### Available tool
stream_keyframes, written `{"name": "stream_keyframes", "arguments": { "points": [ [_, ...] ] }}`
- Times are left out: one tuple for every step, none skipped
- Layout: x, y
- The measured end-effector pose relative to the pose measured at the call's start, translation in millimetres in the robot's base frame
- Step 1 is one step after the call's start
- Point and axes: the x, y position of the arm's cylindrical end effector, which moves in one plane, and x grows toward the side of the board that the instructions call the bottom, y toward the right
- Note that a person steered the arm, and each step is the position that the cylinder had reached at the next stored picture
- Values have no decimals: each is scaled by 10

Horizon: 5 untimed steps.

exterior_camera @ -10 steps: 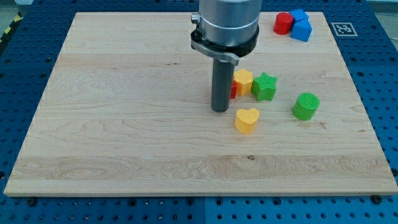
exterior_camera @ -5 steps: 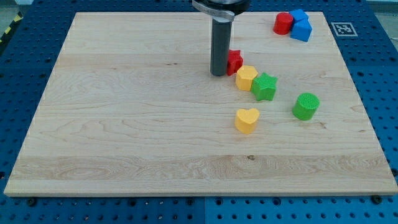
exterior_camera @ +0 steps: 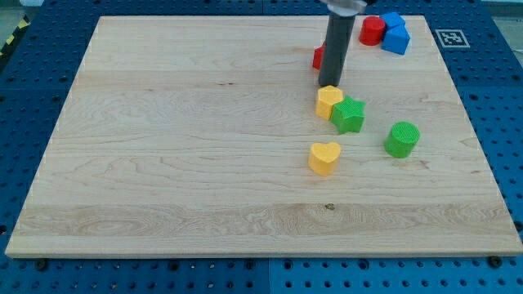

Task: Place the red star to the bottom left of the red circle

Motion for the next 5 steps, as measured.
{"name": "stream_keyframes", "arguments": {
  "points": [
    [-136, -228],
    [-315, -129],
    [-348, 177],
    [-500, 317],
    [-512, 241]
  ]
}}
